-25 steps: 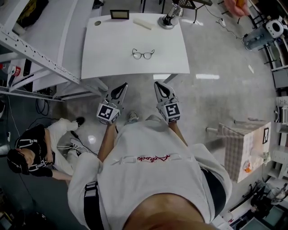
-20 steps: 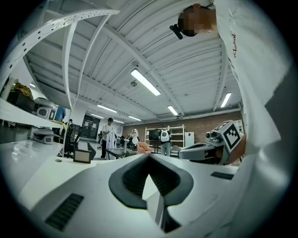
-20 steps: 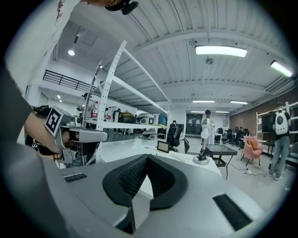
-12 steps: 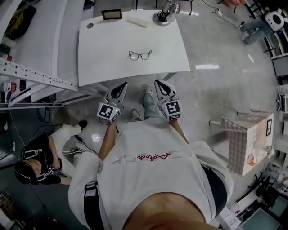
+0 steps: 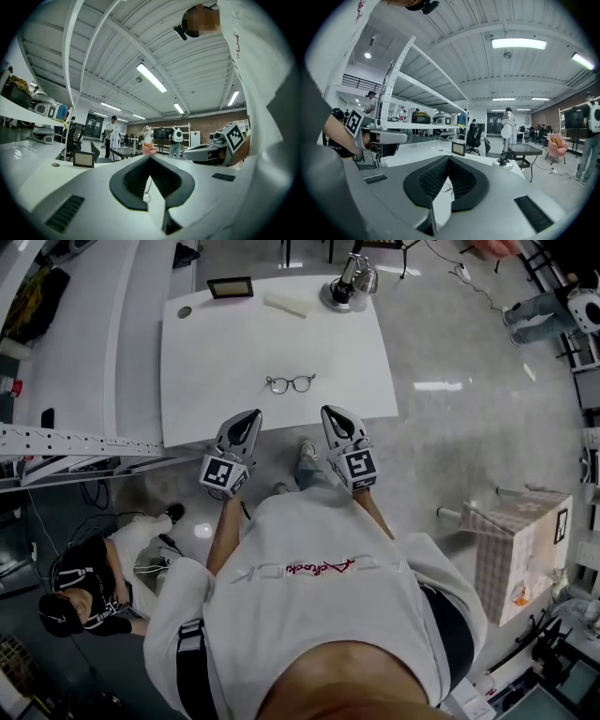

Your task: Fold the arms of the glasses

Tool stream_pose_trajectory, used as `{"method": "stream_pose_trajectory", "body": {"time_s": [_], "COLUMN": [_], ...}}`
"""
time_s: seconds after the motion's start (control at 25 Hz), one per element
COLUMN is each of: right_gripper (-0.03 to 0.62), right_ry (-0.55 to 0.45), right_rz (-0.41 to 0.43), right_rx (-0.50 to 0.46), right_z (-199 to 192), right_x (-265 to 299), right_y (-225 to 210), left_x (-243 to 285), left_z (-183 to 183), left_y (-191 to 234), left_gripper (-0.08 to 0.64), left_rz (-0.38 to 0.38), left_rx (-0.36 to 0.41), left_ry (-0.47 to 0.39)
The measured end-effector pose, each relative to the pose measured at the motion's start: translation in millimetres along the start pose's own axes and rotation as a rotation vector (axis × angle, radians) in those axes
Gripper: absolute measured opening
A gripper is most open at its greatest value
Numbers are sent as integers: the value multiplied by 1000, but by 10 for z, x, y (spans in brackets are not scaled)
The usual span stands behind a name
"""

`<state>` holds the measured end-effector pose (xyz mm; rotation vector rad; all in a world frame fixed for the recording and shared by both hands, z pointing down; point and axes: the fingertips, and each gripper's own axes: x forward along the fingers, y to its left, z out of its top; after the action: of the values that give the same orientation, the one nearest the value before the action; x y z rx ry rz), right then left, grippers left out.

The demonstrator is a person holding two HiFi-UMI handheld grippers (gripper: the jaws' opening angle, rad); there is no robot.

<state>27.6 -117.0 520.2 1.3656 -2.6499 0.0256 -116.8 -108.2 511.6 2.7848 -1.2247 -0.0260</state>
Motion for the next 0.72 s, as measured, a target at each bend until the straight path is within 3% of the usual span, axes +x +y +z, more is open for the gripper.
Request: {"method": "stream_pose_trajectory", "body": {"time_s": [0.32,0.72], "right_gripper": [31,31], "right_ry": [-28,-28], "right_rz": [54,86], "right_rx": [-8,19], "right_z": [153,61], "right_x": [503,769], "right_y": [-478,-926], "left_x": [471,739], "left_z": [147,-54], "left_y": [374,565], "left_gripper": [5,4], "left_rz": [67,150], "left_rx": [17,-21], "left_ry": [-8,38]}}
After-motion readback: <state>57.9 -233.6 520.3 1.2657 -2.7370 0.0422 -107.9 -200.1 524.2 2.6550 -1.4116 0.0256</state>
